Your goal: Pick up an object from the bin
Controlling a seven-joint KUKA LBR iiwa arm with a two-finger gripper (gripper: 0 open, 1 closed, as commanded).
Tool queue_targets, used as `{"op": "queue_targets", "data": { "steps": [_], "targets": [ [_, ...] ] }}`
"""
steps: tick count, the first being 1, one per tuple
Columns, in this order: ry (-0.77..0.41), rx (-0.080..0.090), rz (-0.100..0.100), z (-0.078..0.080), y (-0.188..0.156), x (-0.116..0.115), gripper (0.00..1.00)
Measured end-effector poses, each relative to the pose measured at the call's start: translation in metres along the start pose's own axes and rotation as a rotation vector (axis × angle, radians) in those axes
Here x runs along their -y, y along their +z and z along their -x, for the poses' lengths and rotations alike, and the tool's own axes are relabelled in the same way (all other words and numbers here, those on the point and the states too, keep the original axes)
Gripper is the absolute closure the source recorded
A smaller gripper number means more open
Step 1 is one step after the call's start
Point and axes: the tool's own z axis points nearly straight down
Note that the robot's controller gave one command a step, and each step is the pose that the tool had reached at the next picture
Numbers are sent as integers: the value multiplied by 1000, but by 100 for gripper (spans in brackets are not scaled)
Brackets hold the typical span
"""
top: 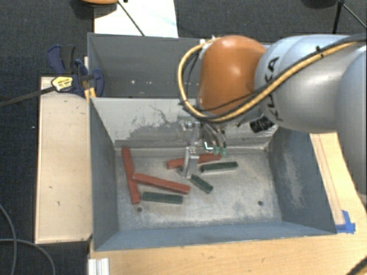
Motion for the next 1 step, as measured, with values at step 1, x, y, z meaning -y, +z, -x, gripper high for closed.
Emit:
{"op": "queue_targets", "data": {
  "steps": [1],
  "targets": [
    [3, 8, 1, 2, -5, 1, 0]
  ]
}}
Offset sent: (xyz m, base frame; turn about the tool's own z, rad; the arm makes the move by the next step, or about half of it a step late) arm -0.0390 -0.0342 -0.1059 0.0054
